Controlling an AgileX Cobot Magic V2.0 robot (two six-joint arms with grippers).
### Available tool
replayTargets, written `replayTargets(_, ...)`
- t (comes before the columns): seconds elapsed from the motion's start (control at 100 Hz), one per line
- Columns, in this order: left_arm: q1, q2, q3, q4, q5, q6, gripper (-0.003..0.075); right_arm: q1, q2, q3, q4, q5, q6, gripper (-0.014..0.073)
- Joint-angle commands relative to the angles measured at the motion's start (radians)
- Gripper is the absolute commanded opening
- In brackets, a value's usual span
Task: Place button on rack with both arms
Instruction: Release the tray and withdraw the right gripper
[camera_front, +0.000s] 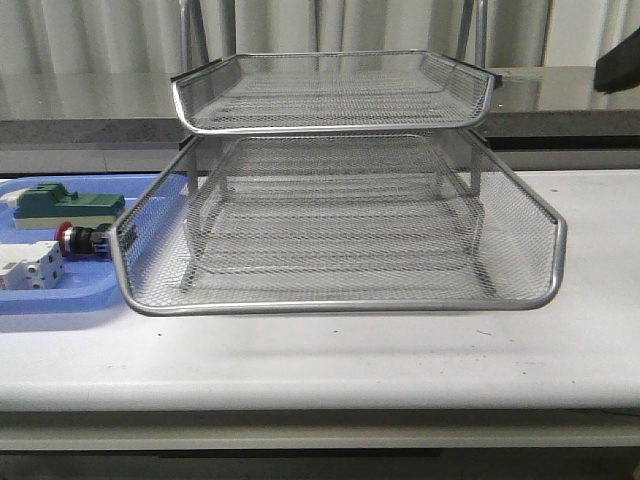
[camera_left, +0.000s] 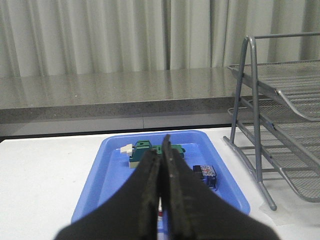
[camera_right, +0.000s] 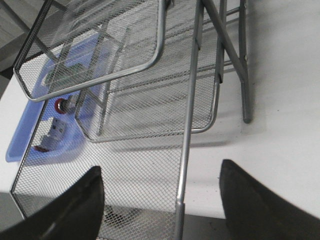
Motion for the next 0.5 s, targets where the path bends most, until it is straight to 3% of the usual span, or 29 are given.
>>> replayTargets(0.0, 0.004, -0.031, 0.043, -0.002, -0.071, -0.008, -0.002, -0.055, -0.021, -0.103, -0.183, 0.112, 0.126, 0.05)
replayTargets(0.08, 0.004, -0.031, 0.043, -0.002, -0.071, -0.008, -0.002, -0.102, -0.021, -0.187, -0.396, 0.227, 0.245, 0.05)
replayTargets(0.22, 0.004, -0.031, 0.043, -0.002, -0.071, -0.008, -0.002, -0.122, -0.021, -0.307, -0.657, 0.361, 0.35, 0.0486)
replayTargets(0.49, 0.004, -0.031, 0.043, -0.002, -0.071, -0.008, -0.002, -0.122, -0.125, -0.342, -0.922, 0.437, 0.497, 0.039)
